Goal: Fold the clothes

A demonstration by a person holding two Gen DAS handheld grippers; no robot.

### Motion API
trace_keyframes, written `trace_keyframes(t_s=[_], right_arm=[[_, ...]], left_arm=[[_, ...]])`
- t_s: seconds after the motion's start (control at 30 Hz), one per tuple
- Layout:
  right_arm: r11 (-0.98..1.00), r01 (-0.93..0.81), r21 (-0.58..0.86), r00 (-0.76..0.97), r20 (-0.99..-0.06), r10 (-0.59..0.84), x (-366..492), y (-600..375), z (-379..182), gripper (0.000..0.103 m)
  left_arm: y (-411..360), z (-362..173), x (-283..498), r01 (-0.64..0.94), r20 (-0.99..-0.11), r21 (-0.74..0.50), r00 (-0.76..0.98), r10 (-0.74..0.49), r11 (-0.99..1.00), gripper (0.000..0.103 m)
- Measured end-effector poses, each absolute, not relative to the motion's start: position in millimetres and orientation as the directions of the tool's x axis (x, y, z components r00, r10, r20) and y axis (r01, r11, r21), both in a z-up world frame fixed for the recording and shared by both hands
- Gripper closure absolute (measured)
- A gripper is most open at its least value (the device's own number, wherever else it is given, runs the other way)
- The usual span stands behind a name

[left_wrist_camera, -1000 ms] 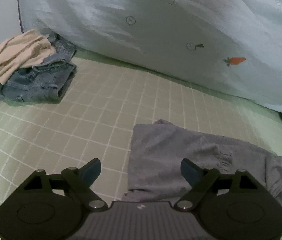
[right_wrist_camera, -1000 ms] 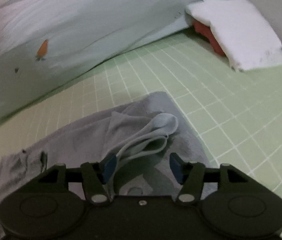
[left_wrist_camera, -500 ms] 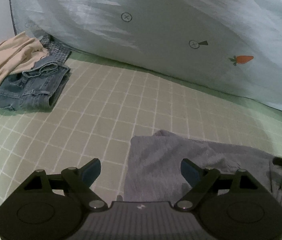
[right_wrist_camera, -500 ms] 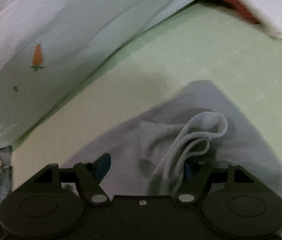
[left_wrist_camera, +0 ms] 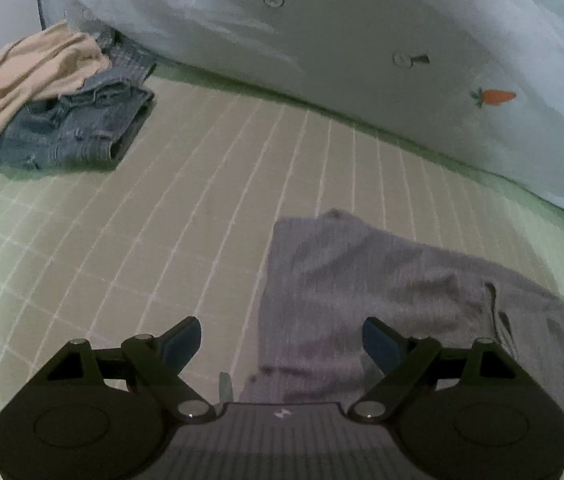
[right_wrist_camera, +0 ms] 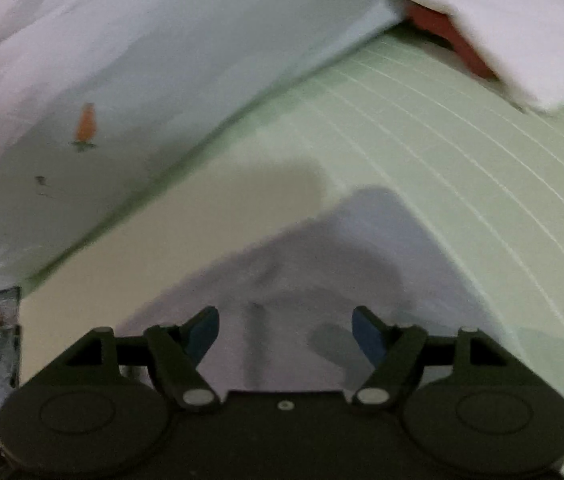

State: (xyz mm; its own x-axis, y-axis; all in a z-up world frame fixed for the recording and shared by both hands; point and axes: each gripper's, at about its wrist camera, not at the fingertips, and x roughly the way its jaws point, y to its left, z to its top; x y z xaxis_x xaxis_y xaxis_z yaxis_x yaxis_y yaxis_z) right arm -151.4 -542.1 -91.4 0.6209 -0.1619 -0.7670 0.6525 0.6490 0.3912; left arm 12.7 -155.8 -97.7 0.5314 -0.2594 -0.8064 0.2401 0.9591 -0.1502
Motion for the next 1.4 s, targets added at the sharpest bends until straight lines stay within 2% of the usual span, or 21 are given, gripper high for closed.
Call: trace_keyframes(t_s=[0.2, 0.27, 0.37, 0.5, 0.53, 0.7, 0.93, 1.1, 1.13, 1.2, 1.27, 1.3, 1.37, 1.4], right_arm=[[0.676, 0.695, 0.244, 0.523, -0.817, -0.242, -179.2, -514.0, -106.4, 0.033], [0.723, 0.673, 0.157, 0.491, -0.825, -0.278, -176.7, -495.5, -104.9, 0.031], [0.784, 0.621, 0.015, 0.440, -0.834, -0.333, -174.2, -460.1, -108.0, 0.022], [0.807, 0.572, -0.148, 0.411, -0.800, -0.438, -174.6, -418.1, -105.8, 0.020], [0.820, 0.553, -0.148, 0.410, -0.808, -0.423, -174.5, -413.1, -104.2, 0.017], [0.807, 0.581, -0.108, 0.401, -0.825, -0.399, -181.0, -405.9, -98.1, 0.014], [0.740, 0.663, -0.114, 0.339, -0.836, -0.432, -198.2, -405.8, -92.8, 0.012], [0.699, 0.705, -0.122, 0.313, -0.831, -0.460, -204.2, -405.2, -89.9, 0.012], [0.692, 0.713, -0.119, 0.311, -0.830, -0.463, -206.2, -405.4, -89.2, 0.012], [0.679, 0.725, -0.115, 0.308, -0.828, -0.469, -210.6, -406.6, -88.8, 0.012], [0.670, 0.733, -0.119, 0.301, -0.826, -0.476, -215.5, -409.7, -90.2, 0.012], [0.664, 0.737, -0.125, 0.294, -0.825, -0.482, -217.9, -411.9, -91.2, 0.012], [0.649, 0.751, -0.126, 0.286, -0.824, -0.490, -224.0, -420.2, -93.8, 0.012], [0.639, 0.760, -0.122, 0.281, -0.824, -0.492, -227.0, -425.6, -95.2, 0.012]], left_arm=[[-146.8, -99.7, -0.6, 0.295, -0.815, -0.123, 0.514, -0.266, 0.948, 0.015], [-143.1, -102.0, -2.2, 0.312, -0.824, -0.112, 0.502, -0.264, 0.944, 0.015], [-138.1, -106.1, -2.3, 0.343, -0.838, -0.099, 0.478, -0.264, 0.934, 0.015], [-135.1, -112.8, 1.1, 0.392, -0.853, -0.093, 0.443, -0.277, 0.915, 0.015], [-135.3, -114.3, 2.6, 0.400, -0.854, -0.095, 0.437, -0.281, 0.912, 0.015], [-138.4, -123.5, 11.9, 0.443, -0.859, -0.115, 0.405, -0.314, 0.889, 0.015], [-147.3, -132.9, 25.9, 0.487, -0.863, -0.152, 0.359, -0.356, 0.860, 0.015], [-150.2, -133.7, 27.5, 0.454, -0.857, -0.224, 0.329, -0.396, 0.862, 0.017], [-150.8, -133.9, 27.8, 0.447, -0.856, -0.238, 0.324, -0.404, 0.862, 0.020], [-152.0, -134.2, 28.5, 0.433, -0.852, -0.266, 0.312, -0.420, 0.861, 0.033], [-153.1, -134.6, 29.1, 0.418, -0.848, -0.294, 0.301, -0.437, 0.859, 0.051], [-153.7, -134.7, 29.4, 0.411, -0.845, -0.308, 0.296, -0.445, 0.858, 0.055], [-154.9, -135.1, 30.0, 0.395, -0.840, -0.335, 0.285, -0.461, 0.855, 0.076], [-155.5, -135.2, 30.4, 0.387, -0.838, -0.348, 0.280, -0.469, 0.854, 0.079]])
